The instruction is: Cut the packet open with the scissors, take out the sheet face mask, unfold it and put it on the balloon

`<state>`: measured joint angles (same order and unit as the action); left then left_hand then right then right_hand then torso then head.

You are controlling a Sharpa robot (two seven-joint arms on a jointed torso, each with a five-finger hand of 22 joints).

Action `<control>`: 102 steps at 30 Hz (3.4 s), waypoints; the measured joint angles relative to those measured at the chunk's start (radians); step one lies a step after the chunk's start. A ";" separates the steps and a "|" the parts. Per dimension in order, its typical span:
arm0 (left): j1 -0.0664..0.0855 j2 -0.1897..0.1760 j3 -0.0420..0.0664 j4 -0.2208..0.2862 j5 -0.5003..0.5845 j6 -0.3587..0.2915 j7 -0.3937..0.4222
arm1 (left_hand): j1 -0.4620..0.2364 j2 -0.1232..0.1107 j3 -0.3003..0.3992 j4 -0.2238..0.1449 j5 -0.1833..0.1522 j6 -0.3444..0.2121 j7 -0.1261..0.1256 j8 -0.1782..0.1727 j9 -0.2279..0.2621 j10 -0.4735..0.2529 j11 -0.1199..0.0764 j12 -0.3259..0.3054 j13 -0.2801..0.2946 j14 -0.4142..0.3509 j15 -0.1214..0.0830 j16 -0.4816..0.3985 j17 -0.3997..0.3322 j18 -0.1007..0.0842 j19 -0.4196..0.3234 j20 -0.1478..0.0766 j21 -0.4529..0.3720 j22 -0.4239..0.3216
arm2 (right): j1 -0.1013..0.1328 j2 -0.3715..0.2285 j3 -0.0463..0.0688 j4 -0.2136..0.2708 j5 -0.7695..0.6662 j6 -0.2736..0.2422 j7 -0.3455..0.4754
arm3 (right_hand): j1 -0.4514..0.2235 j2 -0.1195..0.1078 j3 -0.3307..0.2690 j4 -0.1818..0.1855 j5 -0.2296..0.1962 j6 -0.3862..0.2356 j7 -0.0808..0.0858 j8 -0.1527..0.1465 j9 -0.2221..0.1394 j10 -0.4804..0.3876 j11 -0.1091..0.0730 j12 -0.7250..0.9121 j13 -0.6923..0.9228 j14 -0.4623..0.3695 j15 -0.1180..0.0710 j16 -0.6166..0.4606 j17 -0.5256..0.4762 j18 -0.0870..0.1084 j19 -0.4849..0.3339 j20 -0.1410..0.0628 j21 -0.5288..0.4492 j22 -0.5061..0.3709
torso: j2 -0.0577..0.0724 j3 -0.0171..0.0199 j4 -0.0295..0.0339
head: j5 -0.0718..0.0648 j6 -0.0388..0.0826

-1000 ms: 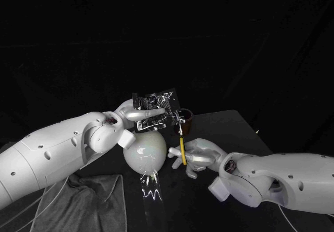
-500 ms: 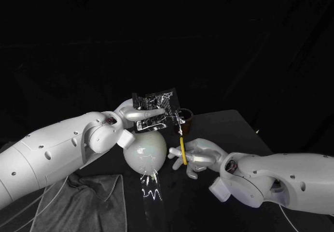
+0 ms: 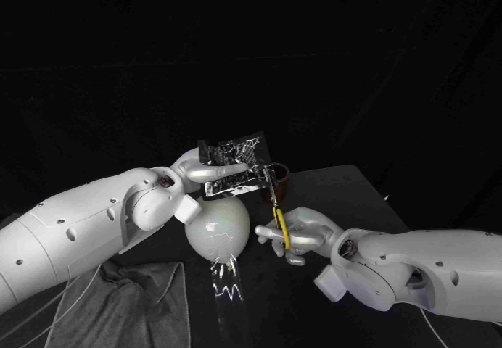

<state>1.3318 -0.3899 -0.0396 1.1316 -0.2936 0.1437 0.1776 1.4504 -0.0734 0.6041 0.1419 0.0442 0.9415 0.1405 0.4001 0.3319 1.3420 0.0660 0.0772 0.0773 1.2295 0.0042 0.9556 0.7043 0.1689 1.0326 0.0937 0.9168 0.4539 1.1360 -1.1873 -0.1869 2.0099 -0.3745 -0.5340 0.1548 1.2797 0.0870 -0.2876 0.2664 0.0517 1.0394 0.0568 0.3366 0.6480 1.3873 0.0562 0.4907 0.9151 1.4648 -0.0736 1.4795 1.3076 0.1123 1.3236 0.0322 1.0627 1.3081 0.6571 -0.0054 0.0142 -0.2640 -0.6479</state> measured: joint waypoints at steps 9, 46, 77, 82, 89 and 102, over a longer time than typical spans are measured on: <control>0.000 -0.001 0.000 -0.001 -0.004 0.003 0.006 | 0.000 0.000 0.000 0.000 0.000 0.003 -0.002 -0.002 0.000 0.000 0.000 0.000 0.000 0.000 0.000 0.000 0.003 -0.007 -0.003 -0.003 0.000 0.000 | 0.001 0.000 0.000 0.001 0.000 -0.006 -0.001 | 0.005 0.005 -0.073 0.017 0.000 -0.046 0.024 -0.035 0.014 -0.013 -0.012 -0.009 -0.180 0.000 0.000 -0.010 0.003 -0.005 -0.014 0.012 -0.034 -0.001 | 0.000 -0.0002 0.0002 | 0.000 0.003; -0.001 -0.002 -0.001 -0.022 -0.055 0.017 0.037 | -0.004 -0.004 0.000 0.000 0.000 0.003 -0.001 0.002 0.000 0.000 0.000 0.000 0.000 0.002 -0.002 0.000 0.001 0.003 -0.002 -0.002 0.001 0.001 | 0.004 -0.019 0.001 0.011 -0.003 0.018 -0.009 | -0.022 0.005 -0.143 0.019 0.000 -0.206 0.128 -0.182 -0.020 -0.205 0.050 -0.410 -0.508 0.002 0.099 -0.052 -0.095 0.011 -0.104 0.097 -0.155 -0.001 | 0.000 0.0000 -0.0009 | 0.000 0.004; 0.000 -0.012 0.000 -0.004 -0.113 0.068 0.090 | 0.000 0.000 -0.003 -0.003 -0.002 -0.001 -0.004 -0.001 0.000 -0.002 0.002 0.000 0.000 0.001 -0.001 0.004 0.004 0.003 -0.002 -0.002 0.004 0.002 | 0.035 -0.012 0.000 0.004 -0.003 0.043 -0.011 | -0.022 0.005 -0.143 0.019 0.000 -0.201 0.128 -0.186 -0.023 -0.209 0.053 -0.422 -0.525 -0.002 0.102 -0.052 -0.096 0.004 -0.104 0.097 -0.159 0.000 | 0.000 -0.0004 0.0009 | -0.011 0.011; 0.000 -0.013 0.000 -0.003 -0.114 0.070 0.092 | 0.000 0.000 -0.003 -0.003 -0.003 -0.001 -0.005 0.001 0.000 -0.002 0.002 0.000 0.000 0.000 0.000 0.004 0.004 0.003 -0.002 -0.002 0.004 0.002 | 0.038 -0.012 0.000 0.005 -0.002 0.043 -0.011 | -0.022 0.005 -0.143 0.019 0.000 -0.200 0.129 -0.190 -0.023 -0.210 0.055 -0.424 -0.532 -0.002 0.102 -0.052 -0.096 0.003 -0.108 0.101 -0.159 -0.001 | 0.000 -0.0004 0.0004 | -0.011 0.011; 0.000 -0.014 0.000 -0.002 -0.116 0.074 0.094 | 0.000 0.000 -0.003 -0.003 0.000 0.001 -0.002 0.003 0.000 0.000 0.000 0.000 0.000 0.000 0.000 0.004 0.004 0.002 -0.002 -0.002 0.004 0.004 | 0.044 -0.015 0.000 0.007 -0.002 0.043 -0.011 | -0.022 0.005 -0.145 0.016 0.000 -0.179 0.123 -0.190 -0.023 -0.187 0.049 -0.424 -0.549 0.002 0.106 -0.044 -0.075 0.003 -0.102 0.106 -0.147 -0.001 | 0.000 -0.0003 0.0002 | -0.009 0.012; -0.001 -0.018 0.000 -0.002 -0.125 0.083 0.096 | 0.000 0.000 -0.003 -0.003 0.000 0.001 -0.002 0.003 0.000 0.000 0.000 0.000 0.000 0.004 -0.001 0.003 0.004 0.000 -0.002 -0.002 0.004 0.003 | 0.051 -0.021 0.001 0.006 -0.003 0.043 -0.010 | -0.006 0.021 -0.148 0.014 0.000 -0.096 0.079 -0.163 -0.015 -0.057 0.036 -0.364 -0.534 0.001 0.071 -0.028 -0.044 0.001 -0.070 0.074 -0.097 0.000 | 0.000 0.0001 -0.0002 | -0.009 0.016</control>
<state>1.3306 -0.4080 -0.0397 1.1292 -0.4183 0.2265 0.2736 1.4501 -0.0738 0.6012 0.1394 0.0442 0.9429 0.1383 0.4029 0.3321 1.3420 0.0659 0.0773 0.0773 1.2338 0.0033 0.9591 0.7083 0.1693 1.0308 0.0917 0.9205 0.4574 1.1872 -1.2081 -0.1861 2.0159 -0.3771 -0.4908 0.1452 1.2738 0.1081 -0.4356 0.2800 0.0522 0.9433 0.1358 0.1738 0.6327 1.3305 0.0920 0.1267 0.3807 1.4654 -0.0026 1.4514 1.2631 0.1132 1.2539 0.1058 0.9662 1.3081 0.6566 -0.0053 0.0140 -0.2734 -0.6322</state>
